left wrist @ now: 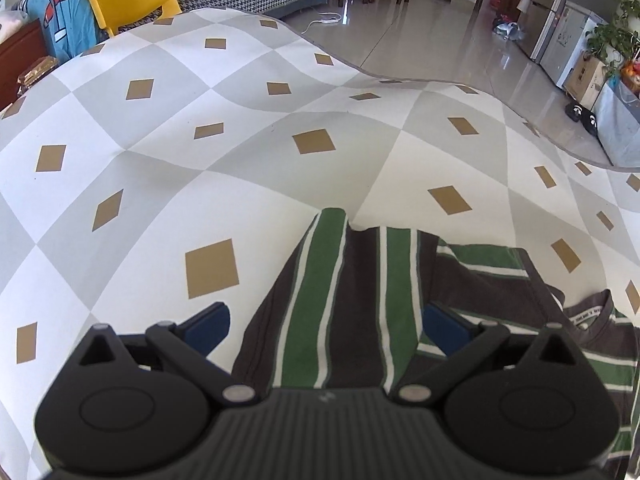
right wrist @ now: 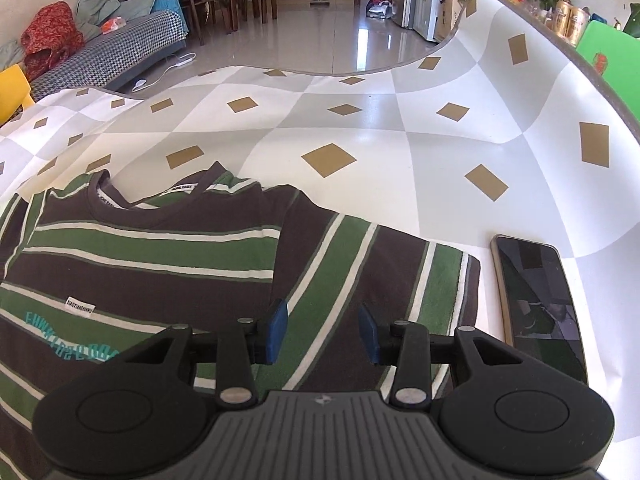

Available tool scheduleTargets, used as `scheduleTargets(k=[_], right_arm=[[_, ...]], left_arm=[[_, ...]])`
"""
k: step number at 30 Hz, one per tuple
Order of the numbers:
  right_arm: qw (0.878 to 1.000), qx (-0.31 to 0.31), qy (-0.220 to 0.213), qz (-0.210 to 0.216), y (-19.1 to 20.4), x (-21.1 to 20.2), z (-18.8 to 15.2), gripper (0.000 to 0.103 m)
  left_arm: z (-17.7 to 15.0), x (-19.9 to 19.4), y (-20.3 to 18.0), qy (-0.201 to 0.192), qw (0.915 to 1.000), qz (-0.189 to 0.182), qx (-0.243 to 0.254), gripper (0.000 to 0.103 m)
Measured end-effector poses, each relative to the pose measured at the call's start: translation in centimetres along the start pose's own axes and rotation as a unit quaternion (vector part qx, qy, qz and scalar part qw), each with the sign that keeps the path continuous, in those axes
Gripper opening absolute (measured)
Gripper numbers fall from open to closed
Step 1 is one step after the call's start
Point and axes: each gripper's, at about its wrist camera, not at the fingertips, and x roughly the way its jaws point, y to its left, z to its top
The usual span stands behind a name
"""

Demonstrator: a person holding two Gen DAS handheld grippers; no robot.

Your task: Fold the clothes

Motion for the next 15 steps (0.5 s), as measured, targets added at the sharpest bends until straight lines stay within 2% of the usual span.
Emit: scheduleTargets(k=[6,10,15], right_arm=[[1.0,-0.013,0.011,0.007,1.2,1.3,0.4,0.038],[1.0,-0.017,0.021,0.003,1.4,2.3,0.3,0.038],[1.0,-0.012,0.017,-0.006,1.2,3.0,0.8,0.04]], left_arm=[[-1.0,1.4,-3.1,0.008,0.9986,-0.012,0.051,0.103],[-1.4,3.0,-4.0,0.03,0.998,-0.017,0.052,0.103],[-1.6,5.8,-3.2,0.064,0.9976,0.003,0.025,0.103]])
